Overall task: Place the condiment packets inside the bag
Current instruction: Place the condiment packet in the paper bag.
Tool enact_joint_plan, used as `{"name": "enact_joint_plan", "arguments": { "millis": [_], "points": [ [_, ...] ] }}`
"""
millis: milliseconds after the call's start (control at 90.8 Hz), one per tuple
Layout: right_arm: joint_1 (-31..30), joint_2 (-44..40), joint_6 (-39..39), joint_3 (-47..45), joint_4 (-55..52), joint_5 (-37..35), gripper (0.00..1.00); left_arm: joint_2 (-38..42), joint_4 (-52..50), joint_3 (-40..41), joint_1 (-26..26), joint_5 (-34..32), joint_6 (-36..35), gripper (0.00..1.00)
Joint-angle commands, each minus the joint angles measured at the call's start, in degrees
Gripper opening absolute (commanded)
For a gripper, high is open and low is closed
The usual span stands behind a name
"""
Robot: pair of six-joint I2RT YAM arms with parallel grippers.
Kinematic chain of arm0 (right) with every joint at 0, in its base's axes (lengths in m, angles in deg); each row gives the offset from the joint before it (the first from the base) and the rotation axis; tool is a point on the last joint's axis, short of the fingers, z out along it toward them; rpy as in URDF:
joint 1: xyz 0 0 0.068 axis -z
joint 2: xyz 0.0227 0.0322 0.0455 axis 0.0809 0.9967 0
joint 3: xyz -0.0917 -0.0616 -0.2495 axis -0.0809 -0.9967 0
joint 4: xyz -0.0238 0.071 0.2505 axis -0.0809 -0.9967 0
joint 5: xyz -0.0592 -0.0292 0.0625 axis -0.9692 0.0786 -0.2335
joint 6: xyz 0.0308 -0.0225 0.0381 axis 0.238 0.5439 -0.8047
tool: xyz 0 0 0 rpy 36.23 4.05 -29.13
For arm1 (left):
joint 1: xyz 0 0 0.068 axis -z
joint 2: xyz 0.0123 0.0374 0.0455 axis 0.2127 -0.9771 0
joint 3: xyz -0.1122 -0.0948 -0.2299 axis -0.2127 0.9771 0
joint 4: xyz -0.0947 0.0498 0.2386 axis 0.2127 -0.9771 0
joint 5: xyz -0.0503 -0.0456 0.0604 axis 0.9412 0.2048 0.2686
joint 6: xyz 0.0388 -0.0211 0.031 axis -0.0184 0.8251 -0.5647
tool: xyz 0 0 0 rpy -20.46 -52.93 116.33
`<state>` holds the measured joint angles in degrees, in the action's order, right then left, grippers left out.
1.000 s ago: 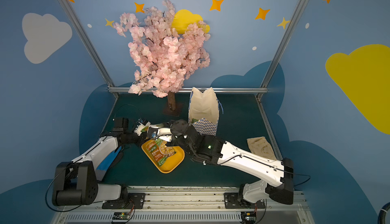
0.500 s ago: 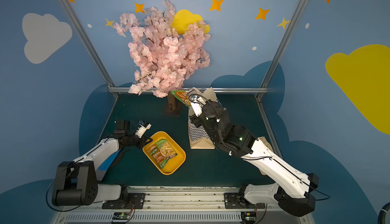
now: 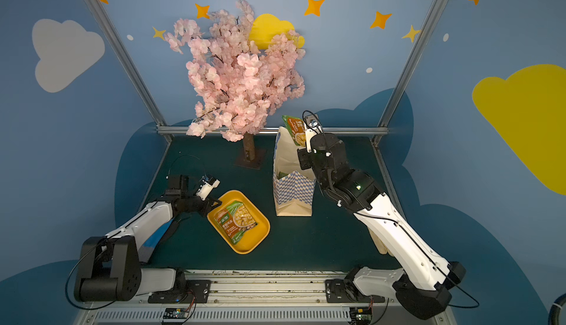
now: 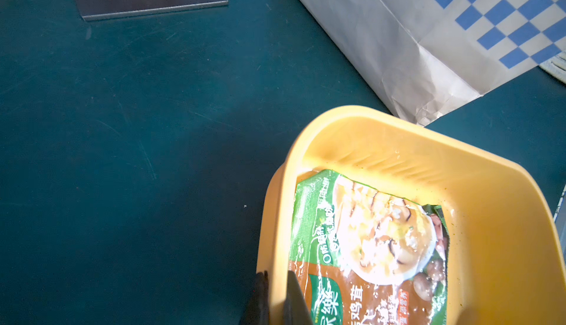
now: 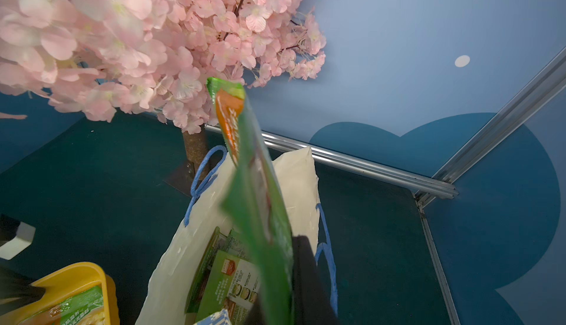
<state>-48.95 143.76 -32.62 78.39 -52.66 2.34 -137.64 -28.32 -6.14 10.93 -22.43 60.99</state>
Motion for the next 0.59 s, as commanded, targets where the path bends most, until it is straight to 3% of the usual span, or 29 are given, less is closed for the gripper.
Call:
{"name": "enact_joint_plan", "arguments": {
  "millis": [0,308,584],
  "points": [
    [1.1,2.9,-3.1,2.1,-1.2,3.1,0.0,1.7,0.4,0.3,0.2,1.6,0.7,0.03],
    [1.5,9.2,-5.4,6.4,-4.3,3.4,0.0,2.2,0.7,0.7,0.3,1.1,0.4,0.03],
    [1.5,8.6,-5.8,6.1,-2.8,1.0,0.43,2.9,0.7,0.9,0.4,1.0,0.4,0.03]
  ]
}}
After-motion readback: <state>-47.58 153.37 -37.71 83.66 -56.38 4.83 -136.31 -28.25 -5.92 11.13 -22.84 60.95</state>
